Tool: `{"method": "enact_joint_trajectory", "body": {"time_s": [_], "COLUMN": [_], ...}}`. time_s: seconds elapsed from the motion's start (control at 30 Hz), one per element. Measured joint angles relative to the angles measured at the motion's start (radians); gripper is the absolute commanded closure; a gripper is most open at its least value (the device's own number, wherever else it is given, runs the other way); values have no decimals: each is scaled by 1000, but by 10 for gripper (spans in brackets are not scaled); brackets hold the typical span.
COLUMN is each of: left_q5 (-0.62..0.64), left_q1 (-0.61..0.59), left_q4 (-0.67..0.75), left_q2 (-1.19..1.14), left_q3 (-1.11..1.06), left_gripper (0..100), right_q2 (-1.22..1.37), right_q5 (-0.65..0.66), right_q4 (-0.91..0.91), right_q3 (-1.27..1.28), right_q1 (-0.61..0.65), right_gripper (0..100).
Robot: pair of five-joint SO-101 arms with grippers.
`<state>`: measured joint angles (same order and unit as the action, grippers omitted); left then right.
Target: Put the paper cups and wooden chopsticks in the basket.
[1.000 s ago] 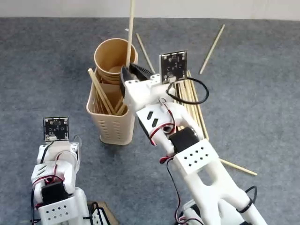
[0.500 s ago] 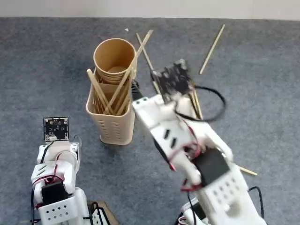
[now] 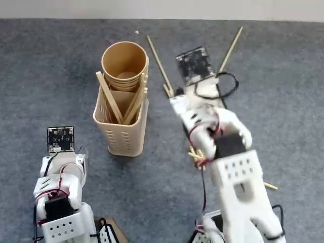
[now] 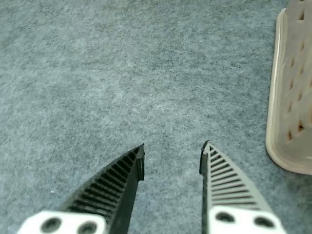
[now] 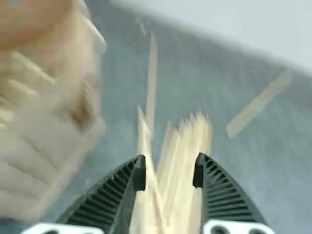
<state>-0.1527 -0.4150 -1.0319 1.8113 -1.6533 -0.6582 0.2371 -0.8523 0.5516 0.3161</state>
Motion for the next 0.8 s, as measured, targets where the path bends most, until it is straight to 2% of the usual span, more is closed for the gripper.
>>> {"method": "enact_joint_trajectory", "body": {"time_s": [0.2, 0.33, 0.6, 0.8], "left_q5": [0, 0, 0, 0], "left_q1": [3, 3, 3, 3], "left_q4": [0, 0, 0, 0], "left_q2": [0, 0, 0, 0], "left_q3": [0, 0, 0, -14], "left_gripper": [787, 787, 787, 787], "right_q2": [212, 351, 580, 710], "right_q5": [181, 295, 281, 279], "right_q4": [-54, -54, 121, 143], "right_q3": [-2, -2, -2, -2], "right_q1": [-176, -206, -218, -232], "right_gripper": [828, 828, 824, 824]}}
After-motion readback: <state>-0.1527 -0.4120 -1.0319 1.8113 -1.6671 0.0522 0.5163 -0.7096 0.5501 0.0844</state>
